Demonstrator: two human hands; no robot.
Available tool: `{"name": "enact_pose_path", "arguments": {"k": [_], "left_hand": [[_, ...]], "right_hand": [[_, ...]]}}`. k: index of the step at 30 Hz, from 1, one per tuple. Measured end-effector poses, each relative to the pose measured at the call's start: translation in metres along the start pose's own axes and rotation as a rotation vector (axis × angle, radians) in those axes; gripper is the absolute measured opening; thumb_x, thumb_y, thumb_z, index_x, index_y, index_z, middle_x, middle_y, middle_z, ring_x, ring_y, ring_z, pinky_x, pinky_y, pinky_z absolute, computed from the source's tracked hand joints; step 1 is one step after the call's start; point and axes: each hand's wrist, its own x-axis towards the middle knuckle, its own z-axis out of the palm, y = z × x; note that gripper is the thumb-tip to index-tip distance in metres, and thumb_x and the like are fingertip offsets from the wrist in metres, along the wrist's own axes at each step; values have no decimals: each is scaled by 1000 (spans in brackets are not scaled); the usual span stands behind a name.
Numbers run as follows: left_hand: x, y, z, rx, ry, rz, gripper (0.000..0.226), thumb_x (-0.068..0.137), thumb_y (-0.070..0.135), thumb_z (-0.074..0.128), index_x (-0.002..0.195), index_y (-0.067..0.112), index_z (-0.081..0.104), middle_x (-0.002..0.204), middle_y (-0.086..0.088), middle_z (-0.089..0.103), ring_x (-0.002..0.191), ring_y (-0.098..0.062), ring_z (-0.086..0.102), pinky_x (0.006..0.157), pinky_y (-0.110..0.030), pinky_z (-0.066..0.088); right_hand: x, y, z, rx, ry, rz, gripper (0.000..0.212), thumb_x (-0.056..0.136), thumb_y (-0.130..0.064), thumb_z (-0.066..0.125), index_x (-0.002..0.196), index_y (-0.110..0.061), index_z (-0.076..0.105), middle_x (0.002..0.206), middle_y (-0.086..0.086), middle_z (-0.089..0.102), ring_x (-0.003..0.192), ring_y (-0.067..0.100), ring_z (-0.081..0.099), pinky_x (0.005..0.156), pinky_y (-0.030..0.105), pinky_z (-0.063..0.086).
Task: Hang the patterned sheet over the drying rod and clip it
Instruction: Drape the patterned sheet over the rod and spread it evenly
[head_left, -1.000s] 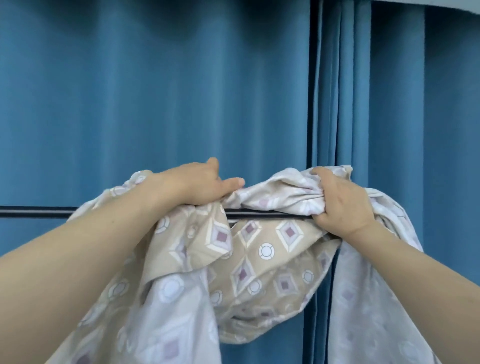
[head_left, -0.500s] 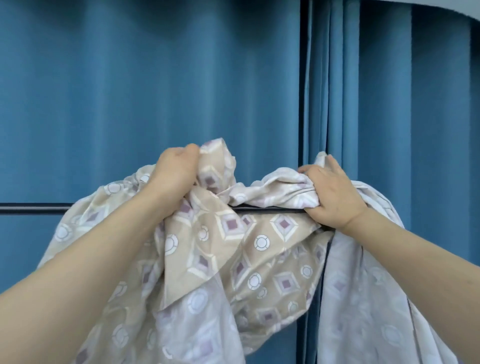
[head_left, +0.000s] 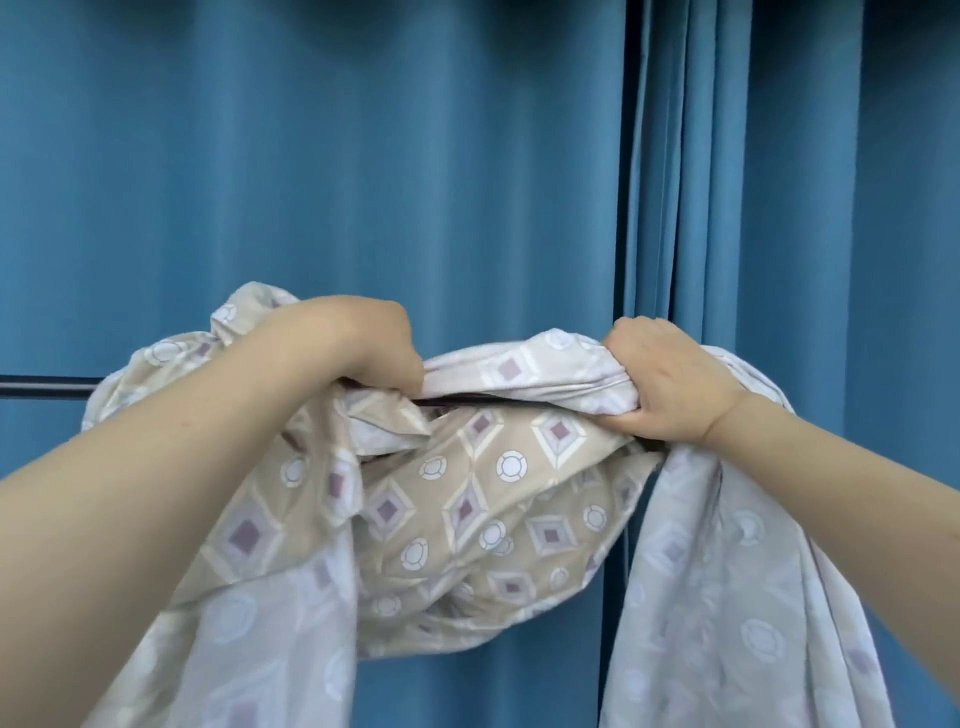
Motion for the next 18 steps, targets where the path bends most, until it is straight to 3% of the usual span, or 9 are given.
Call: {"name": "enact_pose_path", "arguments": {"k": [2,5,7,9,11,12,15,16,18], "left_hand": [[4,-5,2,75,20,-33,18,80,33,58,75,16,59,76,0,62,67,-22,58,61,-28,44],[7,-8,22,48,274,-71,17,84,27,53,73,13,53,75,-3,59,74,-28,56,65,-31,41],[9,-11,40,-264,475,-92,21,87,24,49,74,8,50,74,-6,56,76,-31,54,64,-33,39],[6,-11,50,-916,573,-73,21,87,18,46,68,8,47,67,-5,51,67,-24,49,60,-33,36],[-4,-9,53,-1505,567,-17,20,82,9,43,63,14,45,63,-4,44,61,-16,42,56,-30,31],[-10,-10,56,-1652,534,25,20,79,4,42,62,13,46,60,-2,42,59,-15,40,55,-28,30],[-31,-20,69,-1696,358,267,15,60,4,41,48,11,46,52,-3,37,51,-13,35,47,-23,29],[-38,-26,72,-1633,278,330,12,56,6,42,45,8,45,51,-7,34,49,-14,34,45,-23,27],[-46,-41,74,-1465,132,405,22,52,15,50,49,-5,42,54,-13,30,52,-20,29,48,-27,25]], "right_hand": [[-2,1,-1,-48,10,-32,49,78,-62,52,80,-13,49,77,2,42,67,21,35,65,35,32],[0,-1,0,-117,-39,-43,47,79,-63,48,79,-16,51,77,-2,37,68,20,33,68,36,29],[3,-3,-1,-183,-148,-6,53,75,-70,41,84,-20,55,77,-5,36,70,20,37,70,36,29],[7,-3,-2,-216,-265,88,64,68,-81,32,88,-24,51,81,-7,38,78,19,39,77,35,29],[12,-7,-8,-87,-348,234,73,65,-91,28,95,-27,45,87,-8,43,87,18,41,83,35,28],[15,-8,-10,25,-370,311,78,65,-92,29,107,-27,45,90,-7,48,90,19,42,86,36,29],[29,-9,-17,151,-563,489,103,62,-88,33,149,-40,7,107,4,57,110,27,41,100,43,28],[35,-7,-18,153,-655,532,98,62,-86,34,148,-47,10,115,5,56,118,31,37,102,45,27],[48,-1,-16,157,-793,562,64,59,-86,38,114,-56,52,122,2,54,117,30,32,103,48,26]]}}
